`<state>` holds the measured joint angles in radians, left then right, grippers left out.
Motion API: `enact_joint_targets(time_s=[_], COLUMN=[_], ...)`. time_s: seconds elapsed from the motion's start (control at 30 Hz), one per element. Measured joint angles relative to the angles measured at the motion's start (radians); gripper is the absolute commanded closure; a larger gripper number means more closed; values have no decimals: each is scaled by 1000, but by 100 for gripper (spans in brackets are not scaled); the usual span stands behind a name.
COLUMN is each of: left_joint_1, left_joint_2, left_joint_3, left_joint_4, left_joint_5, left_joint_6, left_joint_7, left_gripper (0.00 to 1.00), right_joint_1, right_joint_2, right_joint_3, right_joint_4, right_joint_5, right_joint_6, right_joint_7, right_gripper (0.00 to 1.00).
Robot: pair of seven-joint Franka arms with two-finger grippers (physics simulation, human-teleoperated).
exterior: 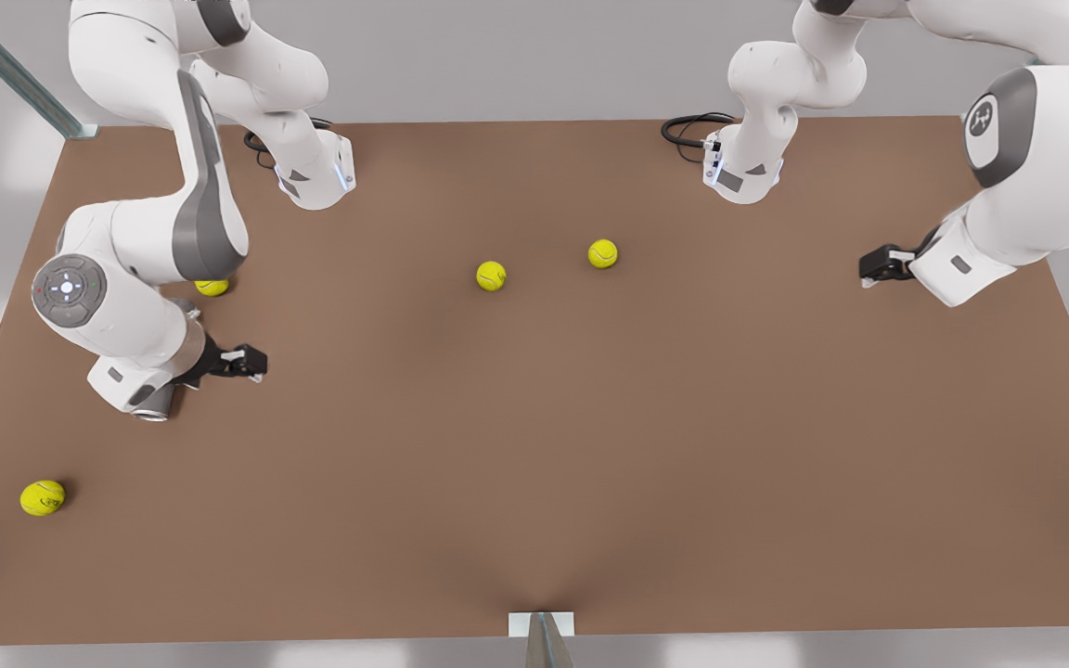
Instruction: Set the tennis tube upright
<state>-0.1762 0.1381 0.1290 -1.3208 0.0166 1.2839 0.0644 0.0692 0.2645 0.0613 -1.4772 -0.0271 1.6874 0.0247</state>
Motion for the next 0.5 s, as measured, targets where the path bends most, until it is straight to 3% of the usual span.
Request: enact_joint_targets(time_s=[0.1,0.23,0.37,0.5], left_joint_1=[-1,-1,10,9], left_joint_2=[3,9,17,18], left_joint_3=[0,0,-15,-17], left_joint_4=[0,0,0,0], left_joint_5=[4,7,7,8], left_joint_6=[2,2,0,1], left_joint_7=[0,0,6,6], left_gripper=[0,0,0,0], right_joint_1=[-1,-120,-252,-313], right_joint_2=[36,33,16,-148], right_joint_3=[1,0,3,5], right_joint_4=[8,-43,-224,-596], right_joint_5=[7,17,3,-1], right_joint_6=[0,-79,-52,283], right_joint_7=[10,0,-44,-107], right_gripper=[0,0,0,0])
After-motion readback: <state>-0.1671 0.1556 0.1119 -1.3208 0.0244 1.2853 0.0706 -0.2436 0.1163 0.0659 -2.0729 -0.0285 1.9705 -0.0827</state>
